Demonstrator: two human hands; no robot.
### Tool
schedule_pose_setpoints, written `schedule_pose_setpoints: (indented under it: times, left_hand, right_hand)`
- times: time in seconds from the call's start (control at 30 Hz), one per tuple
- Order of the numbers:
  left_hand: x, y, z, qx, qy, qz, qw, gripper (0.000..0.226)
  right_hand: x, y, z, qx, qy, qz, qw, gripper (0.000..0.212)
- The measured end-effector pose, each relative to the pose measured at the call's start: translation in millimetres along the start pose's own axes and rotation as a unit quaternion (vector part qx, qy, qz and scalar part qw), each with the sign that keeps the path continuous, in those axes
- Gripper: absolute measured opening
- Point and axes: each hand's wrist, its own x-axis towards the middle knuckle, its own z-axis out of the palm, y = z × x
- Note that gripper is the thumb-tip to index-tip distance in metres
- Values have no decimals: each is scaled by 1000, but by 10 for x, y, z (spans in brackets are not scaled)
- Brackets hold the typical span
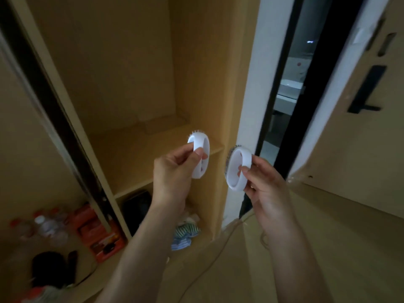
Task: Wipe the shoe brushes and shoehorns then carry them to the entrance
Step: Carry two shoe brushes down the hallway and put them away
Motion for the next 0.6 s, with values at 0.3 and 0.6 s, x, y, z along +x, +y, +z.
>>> schedule_pose_setpoints:
  times: [0.3,0.6]
  left_hand:
    - [960,-193,516,35,117,4,993,12]
    - [1820,-596,444,89,175,-3,981,29]
  right_hand:
    - [1534,20,11,-52,-108,36,992,41]
    - [2560,355,550,-79,-149,68,983,42]
